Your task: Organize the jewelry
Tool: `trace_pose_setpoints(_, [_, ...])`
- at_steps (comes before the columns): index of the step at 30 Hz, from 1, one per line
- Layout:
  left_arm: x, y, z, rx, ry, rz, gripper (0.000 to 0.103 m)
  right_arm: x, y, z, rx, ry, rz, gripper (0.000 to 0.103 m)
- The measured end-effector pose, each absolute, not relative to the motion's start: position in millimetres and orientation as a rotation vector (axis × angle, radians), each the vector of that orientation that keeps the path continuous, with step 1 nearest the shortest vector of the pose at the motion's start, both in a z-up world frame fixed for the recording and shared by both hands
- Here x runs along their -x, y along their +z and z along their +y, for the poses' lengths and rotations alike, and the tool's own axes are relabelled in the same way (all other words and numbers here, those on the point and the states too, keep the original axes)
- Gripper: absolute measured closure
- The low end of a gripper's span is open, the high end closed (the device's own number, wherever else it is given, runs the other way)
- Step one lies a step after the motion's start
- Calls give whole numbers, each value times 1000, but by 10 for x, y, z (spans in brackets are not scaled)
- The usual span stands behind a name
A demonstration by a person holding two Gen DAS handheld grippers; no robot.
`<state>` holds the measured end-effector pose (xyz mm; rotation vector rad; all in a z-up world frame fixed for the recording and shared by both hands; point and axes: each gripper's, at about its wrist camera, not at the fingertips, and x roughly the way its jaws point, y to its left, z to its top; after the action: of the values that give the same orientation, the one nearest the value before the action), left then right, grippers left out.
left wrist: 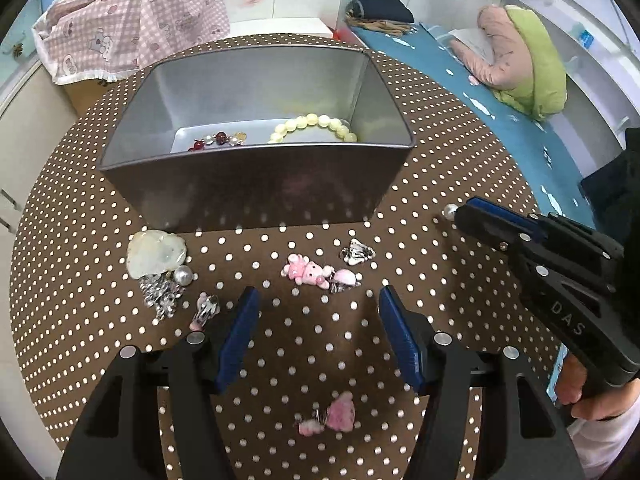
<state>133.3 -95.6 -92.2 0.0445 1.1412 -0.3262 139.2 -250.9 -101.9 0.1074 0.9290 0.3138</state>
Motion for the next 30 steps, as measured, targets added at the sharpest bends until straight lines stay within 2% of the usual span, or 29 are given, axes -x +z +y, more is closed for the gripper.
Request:
trace_pose_setpoints(2, [-1358, -931, -947, -34, -317, 1114, 46, -1419, -1034, -2509, -111, 320, 927, 92])
trace_pose_setpoints(5, [-1402, -921, -868, -6, -291, 1085, 70, -1454, -1055, -2482, -116, 330, 929, 92])
trace_pose_setpoints(11, [-1394, -868, -689, 77, -347, 1110, 76, -1490, -1061, -2409, -105, 352, 929, 92])
trace_pose_setpoints(12, [-1373, -859, -676, 80, -347, 1108, 84, -1487, -1046, -2399, -105, 356, 924, 92])
trace_pose_setpoints(13, [-1369, -851, -653, 100, -366, 1113, 86, -1482, -1032, -2397, -104, 355, 918, 92])
trace_pose_setpoints(19, [-1305, -859, -541, 134, -375, 1133, 92, -1455, -945, -2416, -119, 346, 899, 92])
trace_pose_setpoints(22, [-1304, -852, -515, 112, -343, 1136, 88, -1414, -919, -2428, -113, 344, 896, 92])
trace_pose_setpoints(23, [-1313, -850, -514, 112, -330, 1135, 79, -1403, -918, -2432, -114, 342, 897, 92])
trace_pose_setpoints(24, [-1319, -851, -508, 107, -311, 1137, 64, -1397, -921, -2436, -115, 340, 900, 92])
trace_pose_setpoints(26, [-1372, -888, -508, 83, -254, 1142, 44, -1391, -934, -2448, -117, 337, 904, 92])
trace_pose_setpoints(30, [-1413, -913, -574, 41, -244, 1099, 41, -1400, -984, -2457, -125, 343, 921, 92])
